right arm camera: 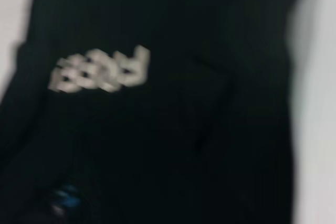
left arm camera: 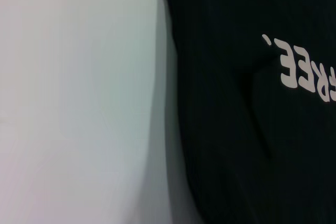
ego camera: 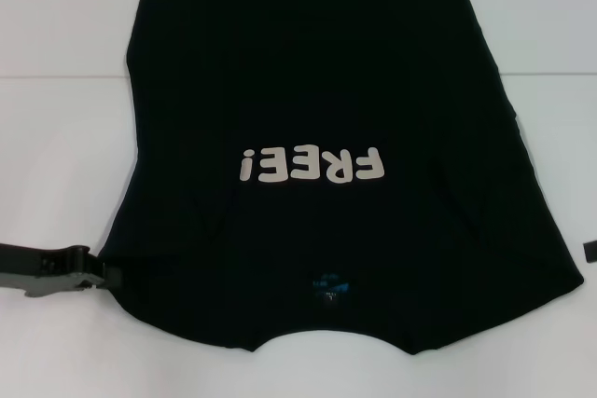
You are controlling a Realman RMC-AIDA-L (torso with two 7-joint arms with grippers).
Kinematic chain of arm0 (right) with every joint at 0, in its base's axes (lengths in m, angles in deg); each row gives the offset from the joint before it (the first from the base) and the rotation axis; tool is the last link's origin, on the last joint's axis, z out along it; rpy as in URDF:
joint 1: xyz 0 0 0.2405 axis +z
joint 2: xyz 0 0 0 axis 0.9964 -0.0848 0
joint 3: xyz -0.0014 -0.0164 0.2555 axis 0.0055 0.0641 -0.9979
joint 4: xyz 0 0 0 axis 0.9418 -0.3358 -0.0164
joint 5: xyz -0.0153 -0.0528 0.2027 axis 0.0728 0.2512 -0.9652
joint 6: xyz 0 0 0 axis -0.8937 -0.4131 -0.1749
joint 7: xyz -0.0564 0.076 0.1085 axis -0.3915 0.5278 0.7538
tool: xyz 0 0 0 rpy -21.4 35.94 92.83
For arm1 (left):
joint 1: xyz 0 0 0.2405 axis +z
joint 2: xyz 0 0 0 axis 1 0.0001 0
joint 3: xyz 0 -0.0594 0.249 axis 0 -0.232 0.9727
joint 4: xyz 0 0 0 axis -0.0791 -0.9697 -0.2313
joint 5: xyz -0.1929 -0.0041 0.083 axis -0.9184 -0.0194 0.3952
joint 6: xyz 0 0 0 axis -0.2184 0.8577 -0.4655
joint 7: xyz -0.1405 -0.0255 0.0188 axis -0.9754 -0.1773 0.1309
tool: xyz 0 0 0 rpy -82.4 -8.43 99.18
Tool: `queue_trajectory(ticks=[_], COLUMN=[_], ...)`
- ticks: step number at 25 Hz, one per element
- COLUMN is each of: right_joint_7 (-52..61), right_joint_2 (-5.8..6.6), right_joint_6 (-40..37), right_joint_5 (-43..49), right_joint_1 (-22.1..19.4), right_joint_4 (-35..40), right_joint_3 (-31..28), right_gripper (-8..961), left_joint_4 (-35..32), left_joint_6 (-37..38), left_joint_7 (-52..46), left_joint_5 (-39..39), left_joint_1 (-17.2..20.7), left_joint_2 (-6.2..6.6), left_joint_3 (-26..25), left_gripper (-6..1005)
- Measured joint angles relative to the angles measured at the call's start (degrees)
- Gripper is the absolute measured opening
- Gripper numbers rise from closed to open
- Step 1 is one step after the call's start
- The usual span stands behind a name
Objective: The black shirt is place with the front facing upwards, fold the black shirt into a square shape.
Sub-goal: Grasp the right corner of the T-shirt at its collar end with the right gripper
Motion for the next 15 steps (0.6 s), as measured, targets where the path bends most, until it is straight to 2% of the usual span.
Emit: queue_trajectory(ticks=[3,15], right_joint_7=[0.92,0.59], right_joint_2=[-0.24,-1.34], right_joint_6=[1.55,7.36], right_joint_5=[3.25,3.58], right_joint_1=[0.31,1.03], right_joint_4=[-0.92,-4.44], right_joint_3=[-0.49,-0.11], right_gripper=[675,675], left_joint_4=[-0.03,-0.15], left_joint_6=[0.26,0.65], left_joint_7=[0.0,0.0], left_joint_5=[-0.02,-0.02], left_joint_1=[-0.26,-0.41], left_joint_2=[0.0,0.0], left_joint_3=[0.0,0.0], left_gripper=[33,34])
